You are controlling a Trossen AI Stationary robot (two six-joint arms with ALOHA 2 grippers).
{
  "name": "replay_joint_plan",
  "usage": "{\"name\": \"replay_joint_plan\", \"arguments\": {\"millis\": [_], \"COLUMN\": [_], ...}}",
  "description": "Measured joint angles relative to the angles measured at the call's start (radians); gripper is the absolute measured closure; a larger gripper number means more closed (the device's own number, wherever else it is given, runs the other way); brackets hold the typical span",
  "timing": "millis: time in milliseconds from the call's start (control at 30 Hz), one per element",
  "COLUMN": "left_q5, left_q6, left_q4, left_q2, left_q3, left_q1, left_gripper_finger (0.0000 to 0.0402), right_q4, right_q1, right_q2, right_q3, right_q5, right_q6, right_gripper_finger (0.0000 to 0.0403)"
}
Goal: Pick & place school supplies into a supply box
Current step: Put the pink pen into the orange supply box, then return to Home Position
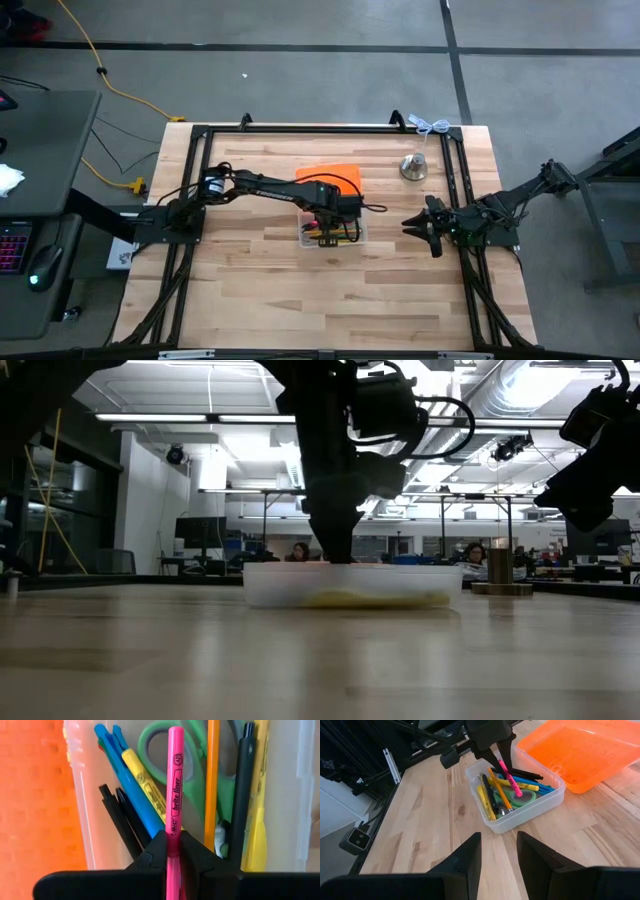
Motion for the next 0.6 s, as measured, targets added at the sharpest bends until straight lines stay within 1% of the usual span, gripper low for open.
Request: {"name": "replay_joint_plan", "arguments": {"millis": [167,433,600], "left_q5": [0.004,0.004,0.005], "left_q6": [0.000,-0.003,-0.018], "left_q4": [0.009,0.008,0.008], "left_q2": [0.000,0.000,0.000], "left_q3": [0.000,0.000,0.000], "left_q1": [0.000,0.000,0.000], "left_gripper_finger": [0.0338,0.0264,0.0236], "right_q4": [0.000,0.000,0.000], "right_q1": [0.000,0.000,0.000], "right_q2": [0.000,0.000,0.000], "right_q3": [0.000,0.000,0.000], "right_q5": [0.000,0.000,0.000], "right_q6": [0.000,0.000,0.000], "right_gripper_finger": [0.0300,0.0300,0.0300]}}
